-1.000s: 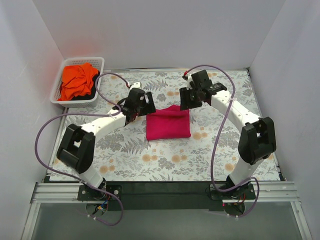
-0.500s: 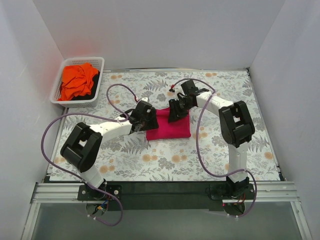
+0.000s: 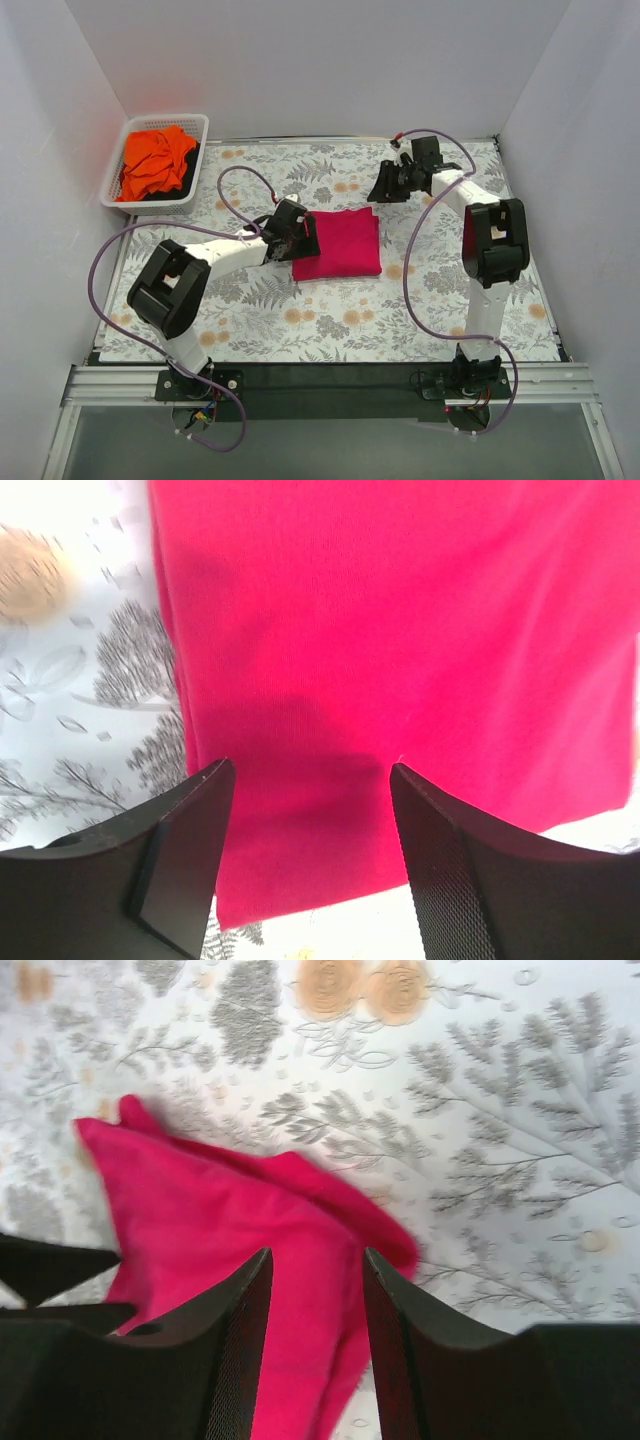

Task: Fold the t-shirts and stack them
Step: Fold the tshirt

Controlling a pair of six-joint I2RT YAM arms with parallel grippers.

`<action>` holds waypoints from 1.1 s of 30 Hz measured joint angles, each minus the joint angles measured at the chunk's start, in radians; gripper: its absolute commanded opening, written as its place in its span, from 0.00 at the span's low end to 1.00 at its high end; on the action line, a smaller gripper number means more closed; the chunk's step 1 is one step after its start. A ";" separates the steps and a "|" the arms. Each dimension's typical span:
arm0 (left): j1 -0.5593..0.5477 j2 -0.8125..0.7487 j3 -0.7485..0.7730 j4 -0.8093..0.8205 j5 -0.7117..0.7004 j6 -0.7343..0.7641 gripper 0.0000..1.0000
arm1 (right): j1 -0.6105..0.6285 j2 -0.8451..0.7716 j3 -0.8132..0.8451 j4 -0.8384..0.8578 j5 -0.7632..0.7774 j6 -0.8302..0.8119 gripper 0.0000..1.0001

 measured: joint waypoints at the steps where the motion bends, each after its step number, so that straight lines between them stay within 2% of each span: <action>1: 0.007 -0.002 0.008 0.003 -0.001 0.001 0.60 | -0.003 -0.027 -0.038 0.036 -0.024 0.014 0.40; 3: 0.035 -0.004 0.030 0.017 0.004 0.006 0.59 | 0.003 -0.085 -0.118 0.090 -0.080 0.050 0.38; 9: 0.121 0.046 0.164 0.087 0.047 0.024 0.46 | 0.037 -0.134 -0.250 0.257 -0.232 0.142 0.35; 14: 0.171 0.186 0.263 0.160 0.106 0.030 0.35 | 0.032 -0.072 -0.256 0.374 -0.296 0.193 0.34; 19: 0.205 0.332 0.294 0.179 0.149 0.018 0.29 | -0.001 0.050 -0.261 0.415 -0.317 0.215 0.32; 22: 0.230 0.345 0.308 0.196 0.176 0.004 0.27 | -0.037 0.091 -0.284 0.429 -0.343 0.229 0.31; 24: 0.244 0.350 0.309 0.195 0.190 -0.006 0.28 | -0.056 0.086 -0.291 0.435 -0.356 0.235 0.31; 28: 0.252 0.336 0.306 0.188 0.207 -0.010 0.44 | -0.076 0.041 -0.325 0.432 -0.357 0.238 0.31; 33: 0.245 0.204 0.242 0.153 0.217 -0.020 0.55 | -0.058 -0.113 -0.372 0.432 -0.364 0.253 0.32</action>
